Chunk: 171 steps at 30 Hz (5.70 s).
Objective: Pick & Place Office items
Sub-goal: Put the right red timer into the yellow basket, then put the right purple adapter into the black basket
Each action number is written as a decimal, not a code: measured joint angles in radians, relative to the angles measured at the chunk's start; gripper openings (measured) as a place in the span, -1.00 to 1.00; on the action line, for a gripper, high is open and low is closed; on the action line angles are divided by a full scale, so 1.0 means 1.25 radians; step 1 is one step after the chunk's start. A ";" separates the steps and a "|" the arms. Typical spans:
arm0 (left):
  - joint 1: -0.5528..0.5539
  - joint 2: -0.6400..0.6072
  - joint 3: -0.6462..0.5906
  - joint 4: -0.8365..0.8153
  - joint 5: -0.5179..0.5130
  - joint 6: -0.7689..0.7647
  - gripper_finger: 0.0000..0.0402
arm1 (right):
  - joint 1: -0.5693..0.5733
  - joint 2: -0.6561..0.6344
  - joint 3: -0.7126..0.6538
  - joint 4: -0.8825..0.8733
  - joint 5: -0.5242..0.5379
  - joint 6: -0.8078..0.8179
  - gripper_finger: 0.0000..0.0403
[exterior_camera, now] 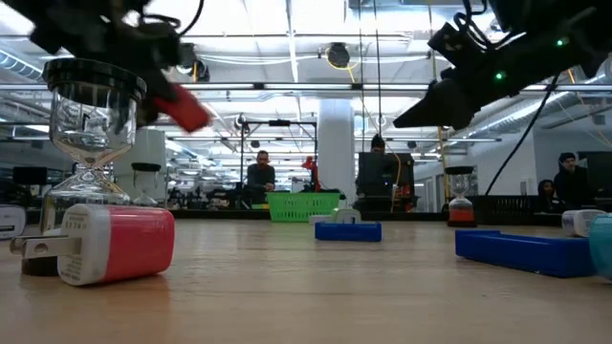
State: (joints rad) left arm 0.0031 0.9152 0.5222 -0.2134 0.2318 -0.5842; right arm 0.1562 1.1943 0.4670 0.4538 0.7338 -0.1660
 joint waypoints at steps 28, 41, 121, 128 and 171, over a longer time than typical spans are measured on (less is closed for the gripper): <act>-0.591 0.096 0.107 -0.370 0.212 -0.391 -0.65 | 0.002 -0.007 -0.009 0.005 -0.026 -0.039 -0.99; -0.705 0.237 0.101 -0.244 0.212 -0.338 -0.64 | 0.002 -0.007 -0.009 0.005 -0.027 -0.038 -0.99; -0.716 0.341 0.100 -0.180 0.192 -0.248 -0.47 | 0.002 -0.007 -0.009 0.005 -0.066 -0.044 -1.00; -0.712 0.341 0.100 -0.121 0.138 -0.199 -0.76 | 0.002 -0.007 -0.009 0.004 -0.066 -0.044 -1.00; -0.300 0.169 0.066 0.250 -0.445 0.208 -0.97 | 0.002 -0.007 -0.022 0.041 -0.066 -0.020 -1.00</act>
State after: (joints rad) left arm -0.3713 1.1267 0.6049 0.0990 -0.3239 -0.3239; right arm 0.1585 1.1858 0.4400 0.5053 0.6519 -0.1909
